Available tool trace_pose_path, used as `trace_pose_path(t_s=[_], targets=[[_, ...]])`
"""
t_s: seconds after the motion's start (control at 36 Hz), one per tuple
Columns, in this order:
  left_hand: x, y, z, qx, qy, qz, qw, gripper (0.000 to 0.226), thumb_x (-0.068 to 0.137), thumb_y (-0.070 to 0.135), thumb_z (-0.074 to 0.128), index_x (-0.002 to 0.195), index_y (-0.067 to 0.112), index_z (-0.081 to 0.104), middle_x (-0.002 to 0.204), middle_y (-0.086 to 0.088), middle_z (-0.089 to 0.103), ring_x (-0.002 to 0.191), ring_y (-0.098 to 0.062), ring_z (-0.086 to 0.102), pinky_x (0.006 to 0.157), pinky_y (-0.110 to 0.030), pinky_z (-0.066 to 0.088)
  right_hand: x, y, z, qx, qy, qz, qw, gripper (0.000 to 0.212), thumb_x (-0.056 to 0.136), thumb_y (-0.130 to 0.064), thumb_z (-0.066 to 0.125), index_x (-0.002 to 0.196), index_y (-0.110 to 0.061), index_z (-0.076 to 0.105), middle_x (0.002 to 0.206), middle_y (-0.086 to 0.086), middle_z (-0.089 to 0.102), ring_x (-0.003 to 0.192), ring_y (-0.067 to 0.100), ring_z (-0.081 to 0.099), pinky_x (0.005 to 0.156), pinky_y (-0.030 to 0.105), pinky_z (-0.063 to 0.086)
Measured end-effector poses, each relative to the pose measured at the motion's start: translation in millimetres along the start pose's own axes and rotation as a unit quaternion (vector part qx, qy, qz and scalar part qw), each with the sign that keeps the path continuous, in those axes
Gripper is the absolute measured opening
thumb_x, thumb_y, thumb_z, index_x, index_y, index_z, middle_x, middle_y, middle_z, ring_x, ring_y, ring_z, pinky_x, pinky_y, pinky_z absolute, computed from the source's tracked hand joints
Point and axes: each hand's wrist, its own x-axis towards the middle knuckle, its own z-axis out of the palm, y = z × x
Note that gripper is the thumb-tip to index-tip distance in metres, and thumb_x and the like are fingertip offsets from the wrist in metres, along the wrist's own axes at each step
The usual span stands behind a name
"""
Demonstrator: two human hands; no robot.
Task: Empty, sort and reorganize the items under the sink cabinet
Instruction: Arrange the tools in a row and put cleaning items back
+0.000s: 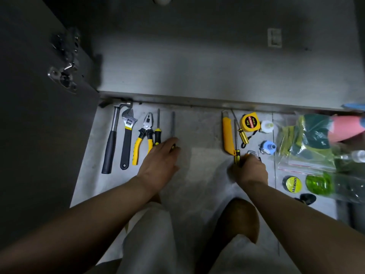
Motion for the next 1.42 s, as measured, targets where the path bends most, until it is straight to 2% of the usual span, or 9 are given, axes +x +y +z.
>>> trace_pose_path(t_s=[0.11, 0.28, 0.39, 0.5, 0.75, 0.92, 1.08, 1.28, 1.42], targets=[[0, -1, -2, -0.003, 0.022, -0.003, 1.000, 0.045, 0.087, 0.001, 0.051, 0.131, 0.004, 0.059, 0.159, -0.007, 0.037, 0.123, -0.033, 0.053, 0.105, -0.037, 0.043, -9, -2, 4, 0.024, -0.024, 0.003, 0.999, 0.035, 0.085, -0.039, 0.069, 0.094, -0.006, 0.063, 0.095, 0.016, 0.068, 0.095, 0.035, 0.064, 0.075, 0.033, 0.048], [-9, -10, 2, 0.054, 0.010, 0.029, 0.998, 0.073, 0.077, 0.018, 0.076, 0.145, 0.007, 0.050, 0.161, -0.010, 0.033, 0.145, -0.023, 0.038, 0.124, -0.036, 0.019, -51, -16, 24, 0.129, 0.007, -0.032, 0.991, 0.026, 0.090, -0.042, 0.064, 0.084, -0.019, 0.053, 0.074, -0.003, 0.056, 0.079, 0.025, 0.060, 0.070, 0.033, 0.047], [-11, -14, 0, 0.059, 0.019, 0.028, 0.998, 0.072, 0.078, 0.009, 0.073, 0.146, 0.008, 0.049, 0.160, -0.012, 0.035, 0.145, -0.025, 0.038, 0.123, -0.038, 0.022, -66, -38, 36, 0.146, -0.013, -0.143, 0.979, 0.017, 0.090, -0.031, 0.065, 0.082, -0.023, 0.052, 0.073, -0.009, 0.057, 0.067, 0.006, 0.054, 0.056, 0.016, 0.040], [-6, -17, -4, 0.042, 0.022, 0.012, 0.999, 0.072, 0.079, 0.003, 0.069, 0.148, 0.008, 0.047, 0.162, -0.012, 0.032, 0.142, -0.030, 0.040, 0.121, -0.035, 0.026, -63, -72, 45, 0.107, -0.106, -0.168, 0.974, 0.012, 0.089, -0.028, 0.062, 0.091, -0.017, 0.058, 0.085, 0.002, 0.068, 0.084, 0.024, 0.064, 0.073, 0.036, 0.054], [-3, -24, 1, -0.005, 0.040, 0.007, 0.999, 0.090, 0.074, -0.007, 0.066, 0.156, 0.014, 0.035, 0.164, -0.007, 0.029, 0.136, -0.031, 0.046, 0.116, -0.033, 0.032, -45, -113, 59, 0.055, -0.139, -0.159, 0.976, 0.023, 0.091, -0.025, 0.057, 0.108, -0.009, 0.060, 0.106, 0.015, 0.070, 0.101, 0.034, 0.066, 0.087, 0.042, 0.056], [-2, -24, 4, 0.006, 0.044, 0.019, 0.999, 0.090, 0.072, 0.002, 0.075, 0.154, 0.021, 0.040, 0.160, -0.010, 0.035, 0.137, -0.030, 0.046, 0.111, -0.035, 0.037, -43, -113, 65, 0.052, -0.111, -0.169, 0.978, 0.024, 0.091, -0.023, 0.060, 0.111, -0.009, 0.057, 0.110, 0.014, 0.067, 0.105, 0.033, 0.063, 0.087, 0.039, 0.053], [-2, -22, 7, 0.041, 0.035, 0.017, 0.998, 0.082, 0.085, 0.033, 0.075, 0.157, 0.031, 0.034, 0.165, -0.008, 0.024, 0.151, -0.029, 0.027, 0.121, -0.039, 0.023, -46, -107, 56, 0.108, -0.095, -0.203, 0.968, 0.025, 0.085, -0.012, 0.063, 0.109, -0.008, 0.056, 0.108, 0.014, 0.064, 0.101, 0.033, 0.062, 0.081, 0.039, 0.053], [2, -20, 8, 0.077, 0.030, 0.023, 0.996, 0.078, 0.086, 0.045, 0.070, 0.155, 0.034, 0.035, 0.165, -0.004, 0.026, 0.153, -0.029, 0.021, 0.125, -0.047, 0.016, -12, -53, 10, 0.035, 0.164, -0.189, 0.968, 0.030, 0.081, -0.011, 0.065, 0.109, -0.009, 0.054, 0.120, 0.014, 0.041, 0.091, 0.036, 0.056, 0.073, 0.042, 0.051], [2, -19, 7, 0.083, 0.044, 0.023, 0.995, 0.074, 0.084, 0.042, 0.073, 0.151, 0.029, 0.044, 0.159, -0.005, 0.040, 0.149, -0.031, 0.033, 0.121, -0.049, 0.026, 23, -28, -11, -0.040, 0.105, -0.131, 0.985, 0.031, 0.089, -0.014, 0.061, 0.119, -0.011, 0.053, 0.126, 0.018, 0.041, 0.102, 0.045, 0.056, 0.082, 0.051, 0.053]])
